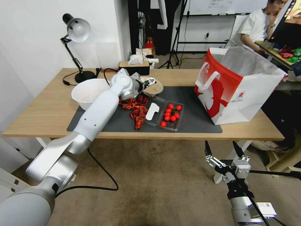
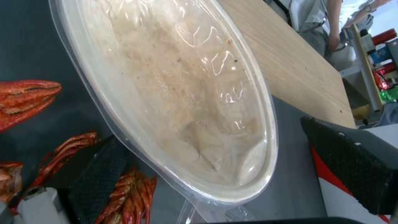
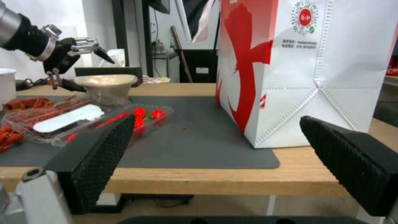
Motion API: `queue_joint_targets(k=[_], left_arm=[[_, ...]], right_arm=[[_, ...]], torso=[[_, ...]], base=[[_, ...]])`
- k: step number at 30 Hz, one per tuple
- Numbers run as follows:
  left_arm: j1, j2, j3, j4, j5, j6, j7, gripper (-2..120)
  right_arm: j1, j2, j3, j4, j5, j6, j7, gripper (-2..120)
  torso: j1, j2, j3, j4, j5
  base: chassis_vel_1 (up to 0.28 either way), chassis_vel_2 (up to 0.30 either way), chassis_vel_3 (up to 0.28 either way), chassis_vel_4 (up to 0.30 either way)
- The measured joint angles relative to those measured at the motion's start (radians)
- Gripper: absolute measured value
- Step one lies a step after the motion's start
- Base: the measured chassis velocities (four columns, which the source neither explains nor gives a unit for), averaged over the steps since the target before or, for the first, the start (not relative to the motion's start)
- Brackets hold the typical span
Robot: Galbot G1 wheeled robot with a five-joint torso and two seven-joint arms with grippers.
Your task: Pick up the trash from the table and place it into the takeout bag.
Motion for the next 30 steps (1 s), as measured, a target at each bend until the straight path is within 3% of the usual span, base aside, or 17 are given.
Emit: queue_joint_targets(k=[6,15,24,26,30], left_arm=[[0.006,-0.013,0.000,0.005,0.019,-0.007,0.007,94],[0.015,-0.018,0.007,0.004,0.045,-0.023,0.016,57],[0.026,-0.014,0.010,-0.002,0.053,-0.025,0.031,30],[0.032,-0.012,0.012,-0.009,0.058,-0.027,0.035,17],[0.033,-0.012,0.016,-0.009,0.067,-0.042,0.042,7]], right_arm=[[-0.004,-0.003,0.005,0.001,0.003,0.003,0.000,100],[-0.008,-0.005,0.005,0.007,0.005,0.006,0.001,100],[-0.014,-0.006,0.008,0.016,0.005,0.007,0.002,100],[-0.020,-0.006,0.012,0.021,0.005,0.007,0.002,100],[-0.023,-0.005,0.013,0.023,0.005,0.008,0.002,100]], torso=[[0.000,0.000,0.000,0.0001,-0.0001],[0.000,0.000,0.000,0.0000,-0.0001],[0.000,0.000,0.000,0.0000,-0.0001],[0.000,0.000,0.000,0.0001,-0.0001],[0.000,0.000,0.000,-0.0001,-0.0001]], base=[[0.000,0.000,0.000,0.000],[0.000,0.000,0.000,0.000],[0.000,0.000,0.000,0.000],[0.000,0.000,0.000,0.000],[0.000,0.000,0.000,0.000]])
